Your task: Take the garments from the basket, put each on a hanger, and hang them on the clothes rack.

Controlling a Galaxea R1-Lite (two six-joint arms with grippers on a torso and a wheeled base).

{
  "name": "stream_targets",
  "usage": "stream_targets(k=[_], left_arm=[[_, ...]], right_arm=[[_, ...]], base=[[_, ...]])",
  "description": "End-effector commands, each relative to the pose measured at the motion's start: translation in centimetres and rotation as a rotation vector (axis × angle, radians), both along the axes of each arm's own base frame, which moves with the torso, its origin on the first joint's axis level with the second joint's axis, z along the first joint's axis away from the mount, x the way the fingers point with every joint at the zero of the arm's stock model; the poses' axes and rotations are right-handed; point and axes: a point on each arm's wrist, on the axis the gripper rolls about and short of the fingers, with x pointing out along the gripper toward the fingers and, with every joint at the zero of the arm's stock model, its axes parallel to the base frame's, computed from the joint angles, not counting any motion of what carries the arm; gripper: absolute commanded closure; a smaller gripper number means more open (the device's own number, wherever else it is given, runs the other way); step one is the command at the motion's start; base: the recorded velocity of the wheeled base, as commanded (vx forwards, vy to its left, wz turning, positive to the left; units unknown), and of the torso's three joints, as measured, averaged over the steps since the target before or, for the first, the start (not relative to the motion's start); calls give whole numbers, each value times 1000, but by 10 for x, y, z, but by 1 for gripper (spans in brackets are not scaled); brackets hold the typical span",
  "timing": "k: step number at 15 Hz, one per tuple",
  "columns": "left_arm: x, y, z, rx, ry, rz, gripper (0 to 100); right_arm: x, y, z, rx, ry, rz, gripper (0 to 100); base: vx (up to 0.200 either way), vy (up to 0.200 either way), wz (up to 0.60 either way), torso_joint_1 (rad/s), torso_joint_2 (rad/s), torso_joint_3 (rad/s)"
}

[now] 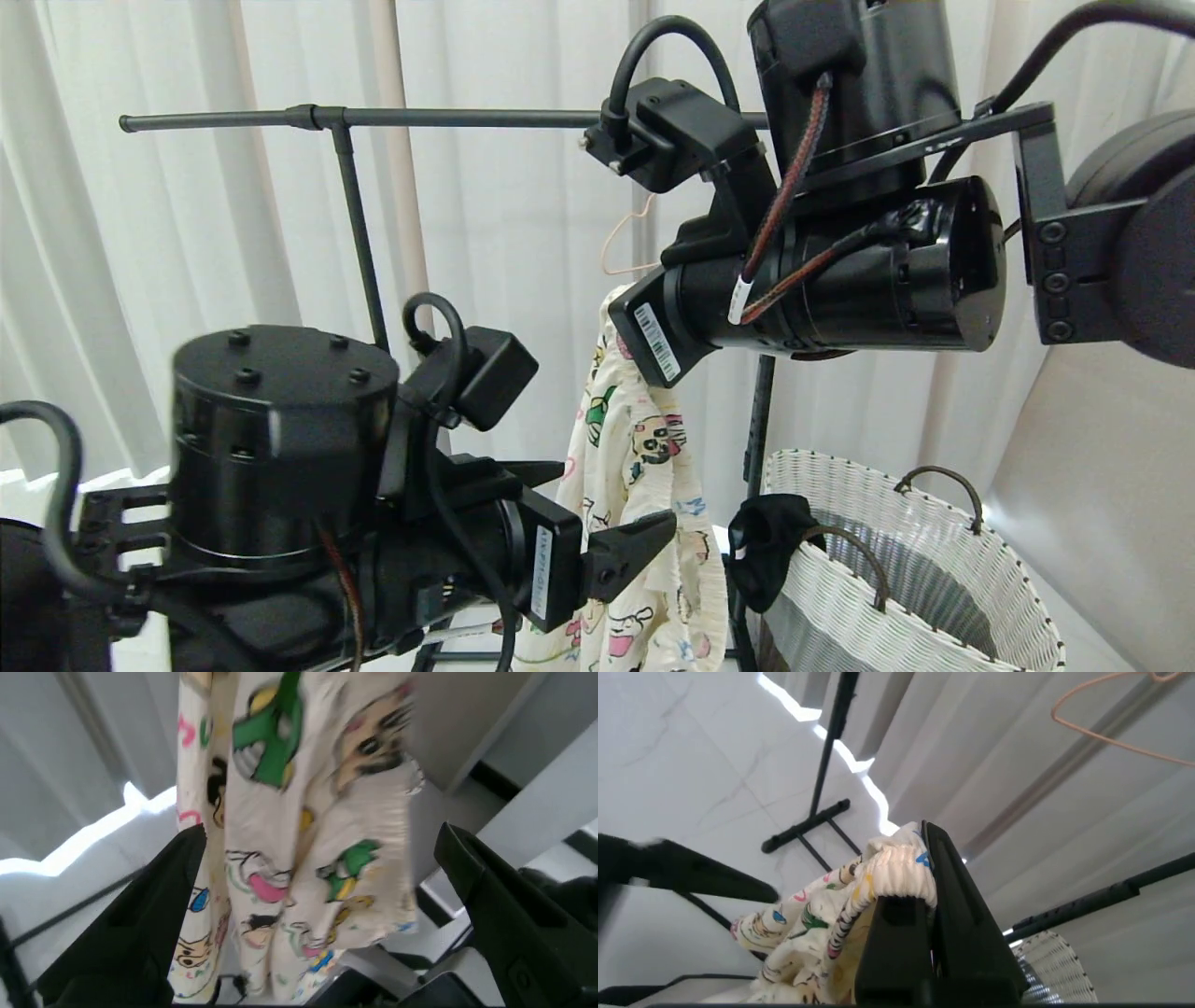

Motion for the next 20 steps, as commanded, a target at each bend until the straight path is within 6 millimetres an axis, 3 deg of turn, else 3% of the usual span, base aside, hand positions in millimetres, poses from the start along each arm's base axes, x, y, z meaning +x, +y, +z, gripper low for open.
stream_targets(k=[1, 7, 15, 20], left_arm=[[6, -8, -18, 41, 52, 7, 0], [13, -14, -26, 43, 56, 50, 0], [-7, -14, -13, 4, 24, -15, 0], [7, -14, -29, 68, 45, 73, 0]], right_arm=[[-6, 2, 4, 10, -6, 17, 100], [-6, 2, 3, 6, -4, 15, 100], [-3, 4, 0, -4, -5, -1, 100], [-5, 2, 3, 0, -13, -11, 100]], base=[[0, 0, 0, 0, 0, 0], [0, 0, 0, 0, 0, 0], [0, 0, 0, 0, 0, 0], [0, 0, 0, 0, 0, 0]])
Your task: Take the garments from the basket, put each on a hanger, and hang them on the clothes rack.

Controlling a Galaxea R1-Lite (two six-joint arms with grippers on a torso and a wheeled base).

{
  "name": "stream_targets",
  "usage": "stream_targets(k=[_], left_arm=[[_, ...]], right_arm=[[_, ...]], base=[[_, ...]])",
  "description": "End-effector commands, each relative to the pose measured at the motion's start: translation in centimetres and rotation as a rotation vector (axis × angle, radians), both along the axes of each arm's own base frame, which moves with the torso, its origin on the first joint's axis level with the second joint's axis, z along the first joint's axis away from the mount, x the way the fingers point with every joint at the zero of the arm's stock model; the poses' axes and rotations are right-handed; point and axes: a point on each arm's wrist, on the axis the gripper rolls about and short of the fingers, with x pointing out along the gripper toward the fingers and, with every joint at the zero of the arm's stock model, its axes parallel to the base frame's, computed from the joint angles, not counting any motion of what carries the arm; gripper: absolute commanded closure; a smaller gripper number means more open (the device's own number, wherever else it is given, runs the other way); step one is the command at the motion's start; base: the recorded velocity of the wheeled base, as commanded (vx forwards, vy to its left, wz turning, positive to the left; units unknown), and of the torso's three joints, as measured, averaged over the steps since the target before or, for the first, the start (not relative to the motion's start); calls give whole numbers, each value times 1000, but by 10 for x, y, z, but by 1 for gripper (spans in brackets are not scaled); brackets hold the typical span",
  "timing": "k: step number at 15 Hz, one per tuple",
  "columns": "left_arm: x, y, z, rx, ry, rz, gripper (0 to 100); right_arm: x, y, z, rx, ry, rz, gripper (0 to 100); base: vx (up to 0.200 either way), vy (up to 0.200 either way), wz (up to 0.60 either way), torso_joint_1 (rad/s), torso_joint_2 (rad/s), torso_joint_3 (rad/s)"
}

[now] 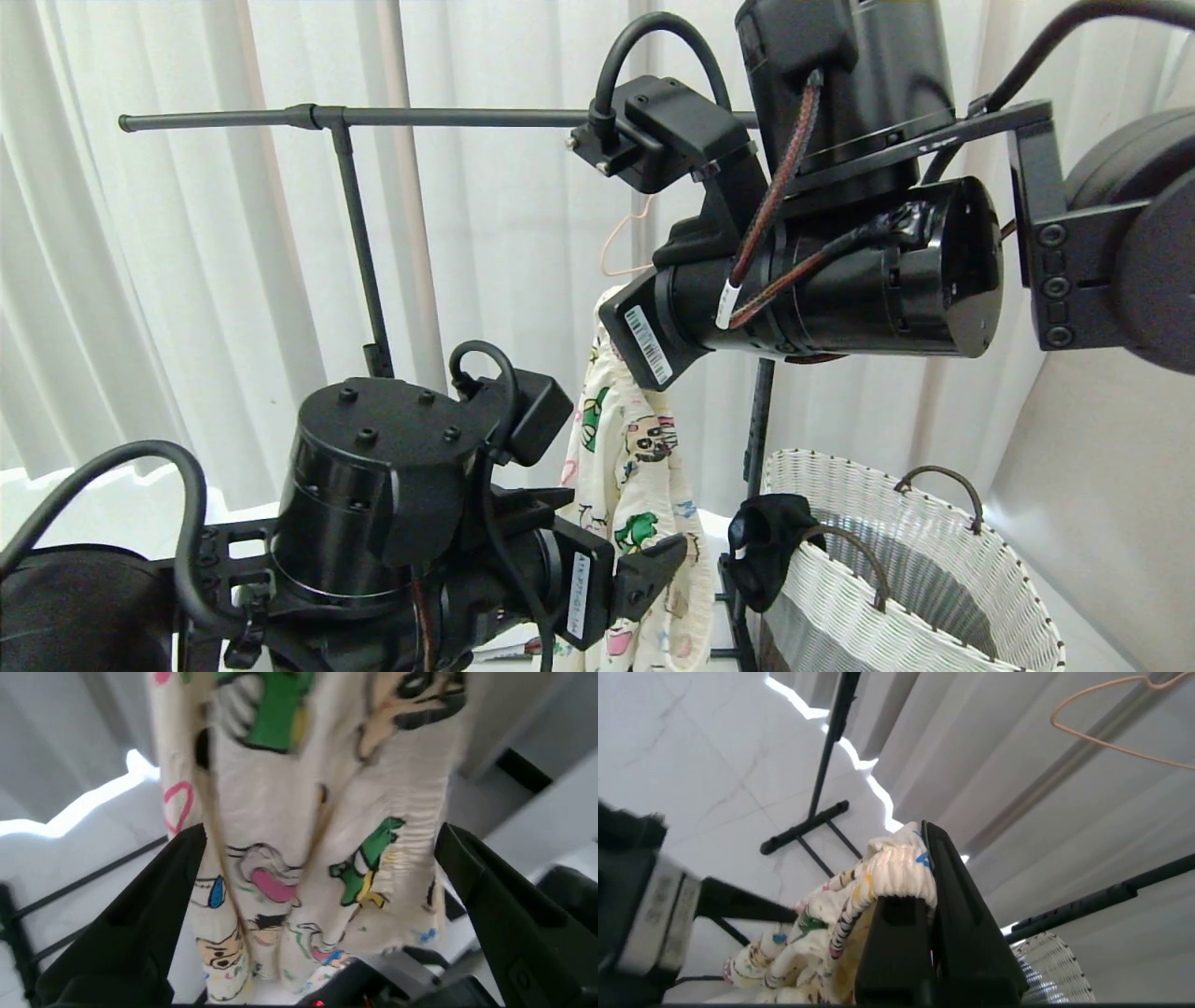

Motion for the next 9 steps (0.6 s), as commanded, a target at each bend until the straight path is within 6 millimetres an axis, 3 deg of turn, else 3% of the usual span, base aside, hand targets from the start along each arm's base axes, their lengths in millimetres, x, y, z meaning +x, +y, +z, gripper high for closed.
stream_targets(k=[1, 9], left_arm=[[3, 2, -11, 33, 23, 21, 0], [-10, 19, -38, 156, 48, 100, 0]], right_arm=[[-1, -2, 4, 9, -6, 0, 100], [2, -11, 10, 22, -14, -23, 100]], base=[[0, 0, 0, 0, 0, 0], [0, 0, 0, 0, 0, 0]])
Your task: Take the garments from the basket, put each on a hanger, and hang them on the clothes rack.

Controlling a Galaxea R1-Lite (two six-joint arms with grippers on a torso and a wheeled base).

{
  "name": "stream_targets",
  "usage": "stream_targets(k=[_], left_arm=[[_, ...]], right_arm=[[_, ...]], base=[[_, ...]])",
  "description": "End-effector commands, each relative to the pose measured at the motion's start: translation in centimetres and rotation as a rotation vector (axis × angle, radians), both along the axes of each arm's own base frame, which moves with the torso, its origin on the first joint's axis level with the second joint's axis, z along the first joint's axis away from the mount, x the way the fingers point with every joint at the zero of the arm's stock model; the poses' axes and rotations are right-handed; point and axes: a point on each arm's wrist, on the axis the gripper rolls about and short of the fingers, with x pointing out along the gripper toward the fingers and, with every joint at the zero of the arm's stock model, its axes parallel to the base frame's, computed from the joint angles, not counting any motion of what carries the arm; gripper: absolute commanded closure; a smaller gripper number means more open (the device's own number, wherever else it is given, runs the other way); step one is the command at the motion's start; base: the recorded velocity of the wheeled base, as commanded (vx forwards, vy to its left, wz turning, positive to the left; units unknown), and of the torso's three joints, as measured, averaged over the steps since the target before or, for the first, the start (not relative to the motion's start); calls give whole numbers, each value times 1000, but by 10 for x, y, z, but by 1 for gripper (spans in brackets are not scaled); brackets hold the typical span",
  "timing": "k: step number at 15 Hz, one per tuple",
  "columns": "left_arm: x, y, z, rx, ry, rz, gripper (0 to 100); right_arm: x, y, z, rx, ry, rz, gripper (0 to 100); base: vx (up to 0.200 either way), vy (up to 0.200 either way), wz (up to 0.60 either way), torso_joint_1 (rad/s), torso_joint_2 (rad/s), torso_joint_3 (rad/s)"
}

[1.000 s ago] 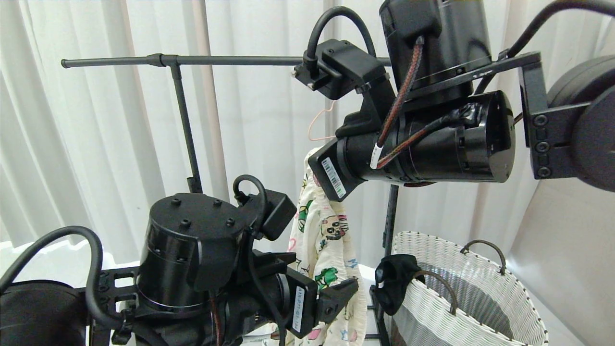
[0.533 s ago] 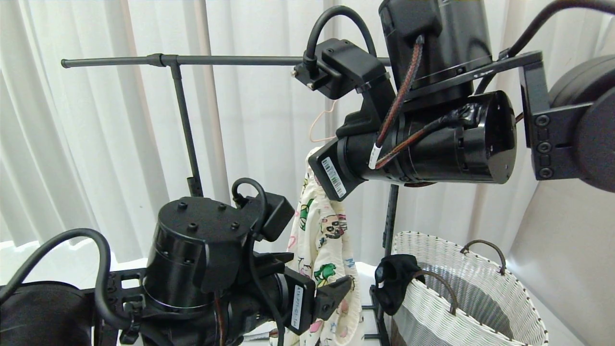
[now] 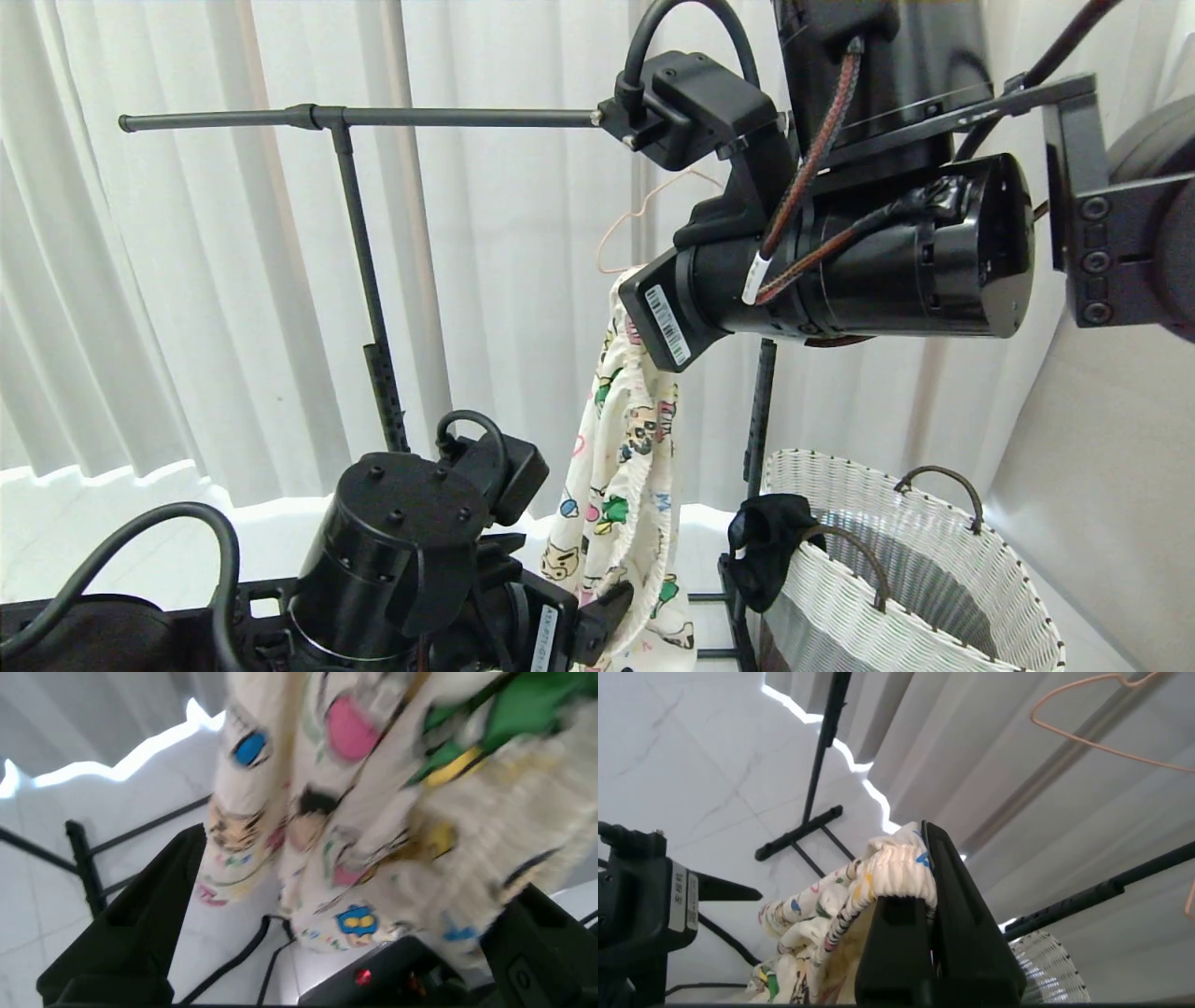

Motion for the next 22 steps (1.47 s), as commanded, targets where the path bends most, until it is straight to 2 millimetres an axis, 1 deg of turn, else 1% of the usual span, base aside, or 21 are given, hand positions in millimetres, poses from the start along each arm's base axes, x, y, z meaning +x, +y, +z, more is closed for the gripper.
stream_targets(k=[1, 3, 5, 8, 9, 11, 12, 14, 15, 16, 18, 20, 21, 22], left_arm=[[-5, 6, 0, 0, -2, 3, 0], [-8, 10, 3, -11, -11, 6, 0], [-8, 15, 0, 0, -9, 31, 0], [-11, 19, 1, 0, -14, 37, 0], [-11, 19, 1, -1, -13, 38, 100], [-13, 21, 2, 7, -31, 59, 100], [-14, 23, 3, 14, -48, 76, 100], [-18, 29, 8, 14, -80, 107, 100], [-20, 32, 15, -2, -104, 100, 100], [-22, 33, 23, -18, -136, 85, 100], [-15, 28, 44, -18, -188, 58, 100], [-9, 23, 67, 5, -184, 54, 100], [-3, 17, 94, 3, -183, 54, 100], [2, 11, 109, -16, -197, 57, 100]], right_arm=[[-1, -3, 2, 4, -3, -1, 100], [0, -6, 1, -2, -1, -15, 100], [0, -13, 0, -23, -15, -86, 100], [-8, -26, -2, -41, -9, -96, 100], [-9, -29, -2, -44, -8, -97, 100], [-12, -51, -7, -69, 8, -129, 100], [-12, -66, -11, -89, 22, -155, 100], [-17, -103, -14, -118, 48, -226, 100], [-22, -124, -18, -127, 63, -268, 100], [-28, -139, -21, -129, 73, -295, 100], [-48, -167, -29, -113, 99, -334, 100], [-59, -179, -30, -94, 107, -342, 100], [-65, -184, -26, -73, 95, -339, 100], [-65, -185, -24, -60, 86, -339, 100]], base=[[0, 0, 0, 0, 0, 0], [0, 0, 0, 0, 0, 0], [0, 0, 0, 0, 0, 0], [0, 0, 0, 0, 0, 0], [0, 0, 0, 0, 0, 0], [0, 0, 0, 0, 0, 0], [0, 0, 0, 0, 0, 0], [0, 0, 0, 0, 0, 0], [0, 0, 0, 0, 0, 0], [0, 0, 0, 0, 0, 0], [0, 0, 0, 0, 0, 0], [0, 0, 0, 0, 0, 0], [0, 0, 0, 0, 0, 0], [0, 0, 0, 0, 0, 0]])
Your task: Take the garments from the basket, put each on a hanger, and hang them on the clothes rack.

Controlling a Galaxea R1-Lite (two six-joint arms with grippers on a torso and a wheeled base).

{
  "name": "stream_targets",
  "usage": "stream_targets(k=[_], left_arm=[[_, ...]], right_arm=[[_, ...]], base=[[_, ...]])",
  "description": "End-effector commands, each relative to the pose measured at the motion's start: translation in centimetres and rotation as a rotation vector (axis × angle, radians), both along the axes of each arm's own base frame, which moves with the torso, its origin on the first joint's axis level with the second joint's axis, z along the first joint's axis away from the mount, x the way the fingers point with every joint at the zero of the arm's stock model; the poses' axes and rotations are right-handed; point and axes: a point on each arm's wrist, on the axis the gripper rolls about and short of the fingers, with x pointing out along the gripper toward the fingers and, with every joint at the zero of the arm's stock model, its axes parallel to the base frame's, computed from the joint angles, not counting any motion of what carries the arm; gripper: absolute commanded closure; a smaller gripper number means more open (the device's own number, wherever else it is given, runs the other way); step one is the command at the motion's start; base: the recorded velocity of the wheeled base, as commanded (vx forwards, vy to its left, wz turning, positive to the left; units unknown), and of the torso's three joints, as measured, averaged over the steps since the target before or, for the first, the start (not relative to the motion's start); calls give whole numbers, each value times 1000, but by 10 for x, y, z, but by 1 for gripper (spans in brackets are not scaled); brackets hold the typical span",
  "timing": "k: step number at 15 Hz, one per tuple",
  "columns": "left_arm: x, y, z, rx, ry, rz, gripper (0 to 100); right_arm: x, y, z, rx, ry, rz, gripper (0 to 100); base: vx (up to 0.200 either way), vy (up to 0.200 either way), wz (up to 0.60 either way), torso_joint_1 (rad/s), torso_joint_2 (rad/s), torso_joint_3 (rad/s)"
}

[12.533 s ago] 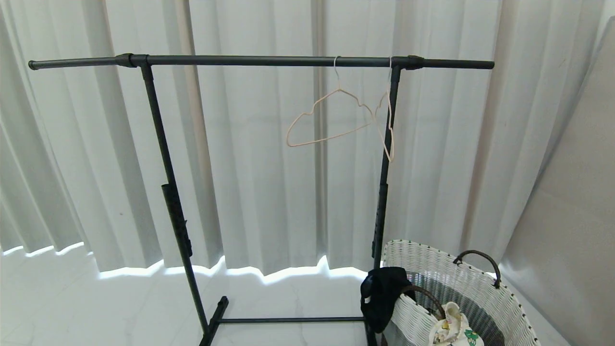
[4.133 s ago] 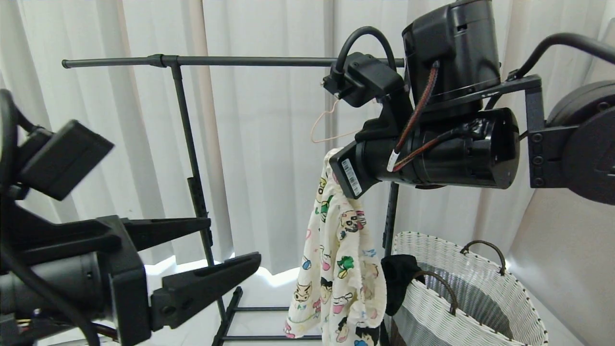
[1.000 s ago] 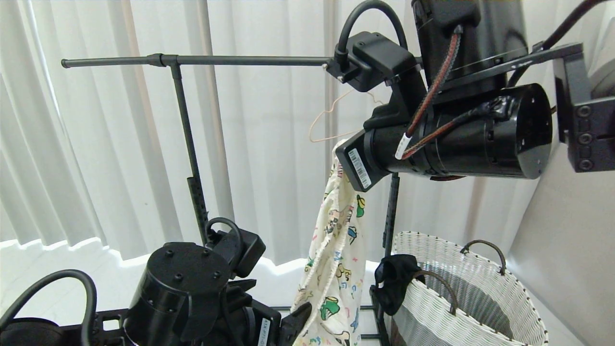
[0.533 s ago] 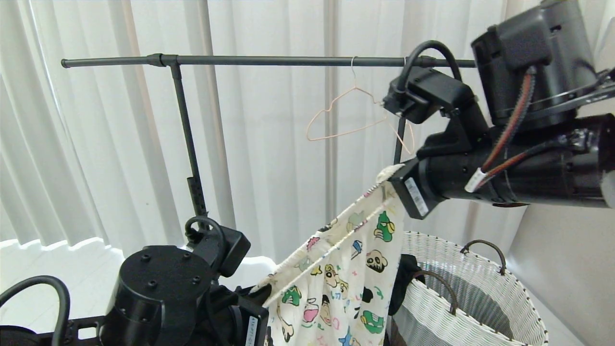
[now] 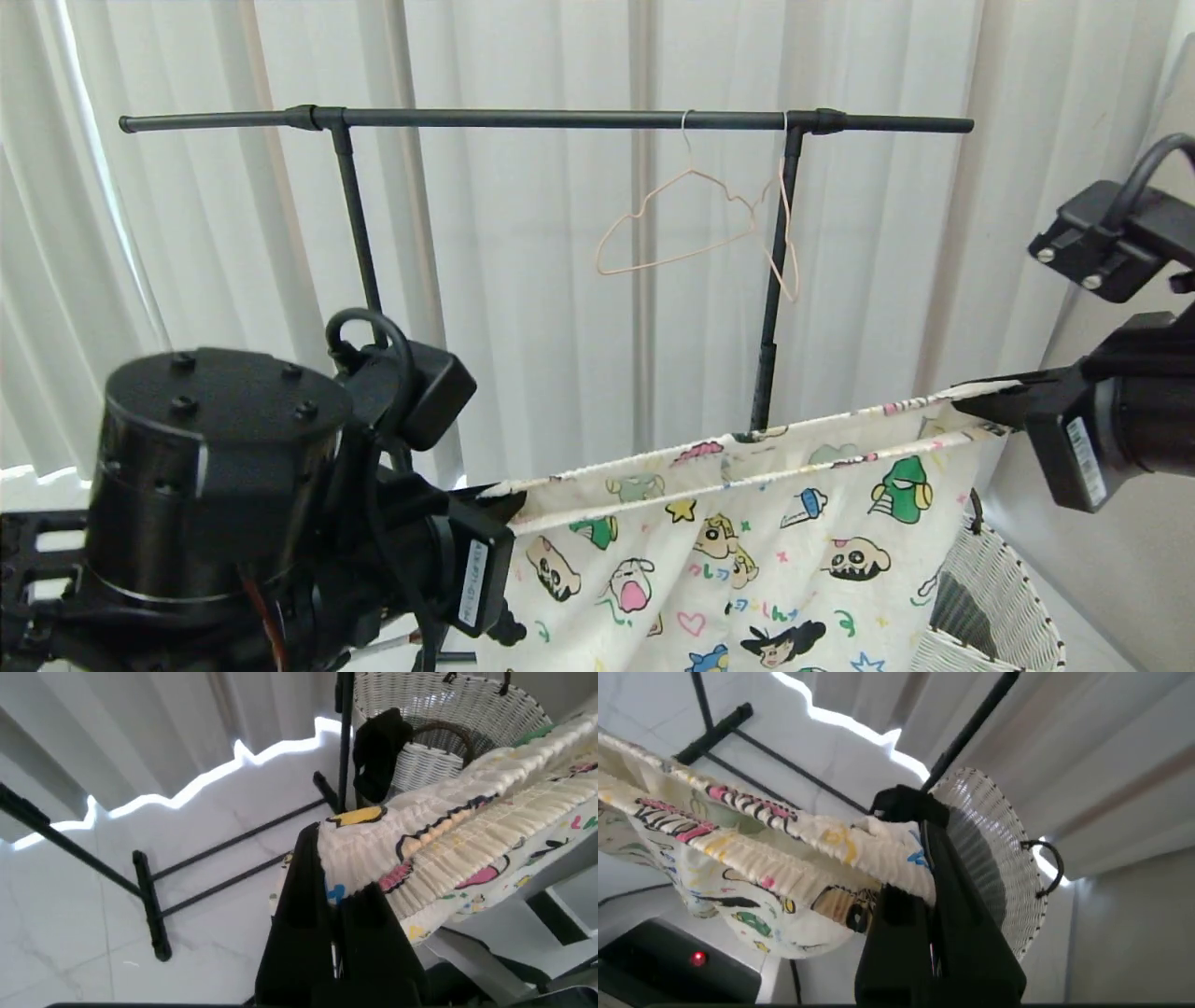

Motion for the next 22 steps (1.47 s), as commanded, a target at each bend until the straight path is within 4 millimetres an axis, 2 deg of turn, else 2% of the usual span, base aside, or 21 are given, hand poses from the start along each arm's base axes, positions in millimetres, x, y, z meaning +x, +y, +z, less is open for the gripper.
stream_targets(k=[1, 3, 5, 10, 14, 17, 19, 22], left_arm=[[19, -19, 65, -85, -79, 4, 100], [25, -28, 100, -132, -121, -1, 100], [25, -32, 120, -172, -163, -12, 100], [10, -32, 122, -153, -192, -35, 100], [0, -40, 123, -145, -210, -37, 100], [1, -42, 124, -118, -248, -61, 100], [7, -51, 123, -132, -270, -76, 100], [7, -54, 120, -140, -250, -139, 100]], right_arm=[[-12, -13, 18, 76, -78, -3, 100], [-12, -13, 41, 133, -142, 1, 100], [-13, -13, 58, 175, -182, 3, 100], [-21, -17, 62, 177, -182, 34, 100], [-49, -37, 61, 182, -109, 191, 100], [-72, -48, 59, 217, -34, 400, 100], [-86, -44, 57, 243, 40, 622, 100], [-88, -22, 51, 209, 100, 748, 100]], base=[[0, 0, 0, 0, 0, 0], [0, 0, 0, 0, 0, 0], [0, 0, 0, 0, 0, 0], [0, 0, 0, 0, 0, 0], [0, 0, 0, 0, 0, 0], [0, 0, 0, 0, 0, 0], [0, 0, 0, 0, 0, 0], [0, 0, 0, 0, 0, 0]])
